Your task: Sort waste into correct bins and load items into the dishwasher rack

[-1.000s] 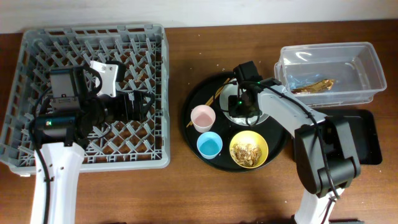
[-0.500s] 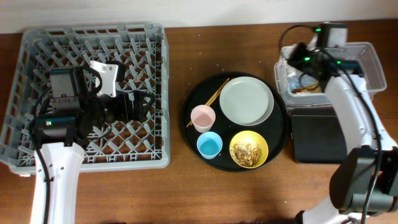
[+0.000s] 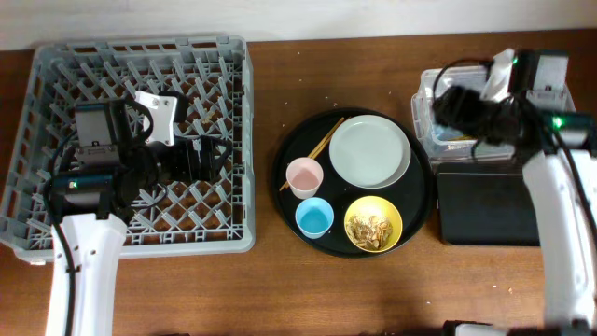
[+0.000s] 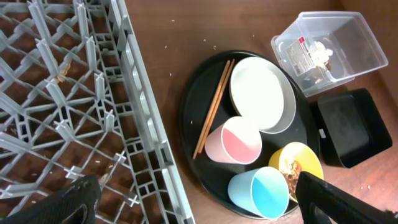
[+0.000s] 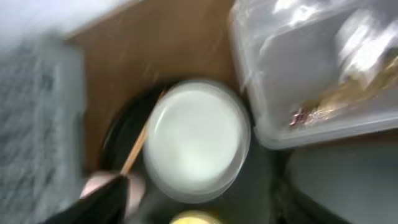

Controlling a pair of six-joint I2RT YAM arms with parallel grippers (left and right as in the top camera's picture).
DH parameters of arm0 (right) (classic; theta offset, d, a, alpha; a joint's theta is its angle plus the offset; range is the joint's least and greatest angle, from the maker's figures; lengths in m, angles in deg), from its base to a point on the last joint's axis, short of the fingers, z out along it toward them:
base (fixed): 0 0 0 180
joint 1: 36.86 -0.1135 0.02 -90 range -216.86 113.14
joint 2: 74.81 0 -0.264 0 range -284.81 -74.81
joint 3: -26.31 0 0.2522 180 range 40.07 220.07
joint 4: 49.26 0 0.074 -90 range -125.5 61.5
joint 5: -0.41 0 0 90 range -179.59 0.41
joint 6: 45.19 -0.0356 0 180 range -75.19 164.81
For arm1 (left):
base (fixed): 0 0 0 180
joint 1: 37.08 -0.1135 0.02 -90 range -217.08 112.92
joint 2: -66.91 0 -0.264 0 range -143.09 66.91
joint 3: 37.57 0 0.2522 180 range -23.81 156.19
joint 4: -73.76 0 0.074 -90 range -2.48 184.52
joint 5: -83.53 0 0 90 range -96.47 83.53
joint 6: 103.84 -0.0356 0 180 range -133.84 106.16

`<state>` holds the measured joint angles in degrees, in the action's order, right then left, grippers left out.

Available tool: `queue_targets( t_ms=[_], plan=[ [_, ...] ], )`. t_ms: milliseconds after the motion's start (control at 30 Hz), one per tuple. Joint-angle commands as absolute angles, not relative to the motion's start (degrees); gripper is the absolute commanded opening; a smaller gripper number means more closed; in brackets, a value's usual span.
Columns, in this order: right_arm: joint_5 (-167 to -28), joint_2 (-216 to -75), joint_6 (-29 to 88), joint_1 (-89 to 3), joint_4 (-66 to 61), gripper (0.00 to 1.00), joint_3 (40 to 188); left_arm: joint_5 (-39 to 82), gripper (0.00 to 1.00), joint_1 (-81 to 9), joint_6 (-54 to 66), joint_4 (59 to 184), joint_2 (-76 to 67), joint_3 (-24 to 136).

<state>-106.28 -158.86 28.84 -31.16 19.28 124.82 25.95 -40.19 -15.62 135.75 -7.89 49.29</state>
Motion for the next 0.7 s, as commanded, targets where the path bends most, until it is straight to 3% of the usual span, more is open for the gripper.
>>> queue_targets(
  t_ms=[0, 100, 333, 567, 633, 667],
  plan=[
    [-108.9, -159.1, 30.2, -39.2, 27.5, 0.62, 124.3, 26.8, 1.0, -40.3, -16.1, 135.6, -8.1, 50.6],
    [-108.2, -160.1, 31.1, -46.8, 31.1, 0.56, 122.9, 26.8, 1.0, -40.3, -16.1, 135.6, -8.1, 50.6],
    [-107.2, -160.7, 32.7, -58.8, 29.4, 0.55, 114.7, 29.6, 1.0, -40.3, -16.1, 138.9, -8.1, 50.6],
    [-100.7, -165.1, 33.2, -67.3, 14.3, 0.54, 104.8, 29.6, 1.0, -40.2, -16.1, 142.6, -8.1, 50.5],
    [-100.9, -167.9, 33.2, -67.2, 12.8, 0.46, 104.0, 29.9, 1.0, -40.2, -15.9, 144.3, -8.1, 50.5],
    [-100.9, -168.8, 33.2, -67.2, 12.5, 0.37, 104.0, 30.2, 1.0, -40.2, -14.8, 144.3, -8.1, 50.5]
  ],
)
